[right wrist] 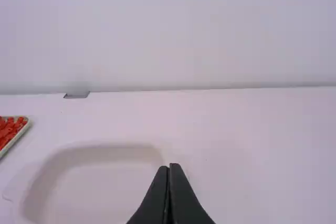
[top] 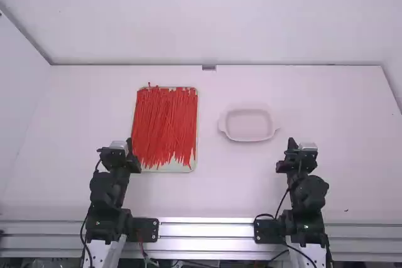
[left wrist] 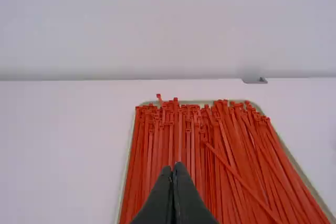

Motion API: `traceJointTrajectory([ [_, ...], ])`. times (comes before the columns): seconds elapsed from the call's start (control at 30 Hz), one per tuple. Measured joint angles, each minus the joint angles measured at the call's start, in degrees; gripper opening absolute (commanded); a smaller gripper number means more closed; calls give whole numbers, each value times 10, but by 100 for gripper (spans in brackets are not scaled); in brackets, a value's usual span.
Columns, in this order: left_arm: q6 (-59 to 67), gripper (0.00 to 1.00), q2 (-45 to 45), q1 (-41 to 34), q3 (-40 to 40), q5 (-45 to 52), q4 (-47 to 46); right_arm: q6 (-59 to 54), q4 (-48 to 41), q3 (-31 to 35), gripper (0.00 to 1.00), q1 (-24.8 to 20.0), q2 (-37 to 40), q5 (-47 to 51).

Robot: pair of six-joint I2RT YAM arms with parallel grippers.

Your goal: Fasten the cable tie

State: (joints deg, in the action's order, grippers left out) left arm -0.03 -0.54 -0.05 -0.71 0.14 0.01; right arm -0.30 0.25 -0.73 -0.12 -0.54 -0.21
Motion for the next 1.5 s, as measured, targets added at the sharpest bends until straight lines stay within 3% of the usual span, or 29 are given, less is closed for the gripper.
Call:
traceJointTrajectory([
  [0.53, -4, 11, -48, 0, -33, 3, -33, 3, -21, -22, 11, 1, -50, -10],
  [1.07, -6, 37, -238, 2, -195, 33, -147, 4, -121, -184, 38, 28, -269, -48],
  [1.5, -18, 63, -430, 7, -362, 63, -267, 15, -259, -343, 64, 63, -453, -68],
])
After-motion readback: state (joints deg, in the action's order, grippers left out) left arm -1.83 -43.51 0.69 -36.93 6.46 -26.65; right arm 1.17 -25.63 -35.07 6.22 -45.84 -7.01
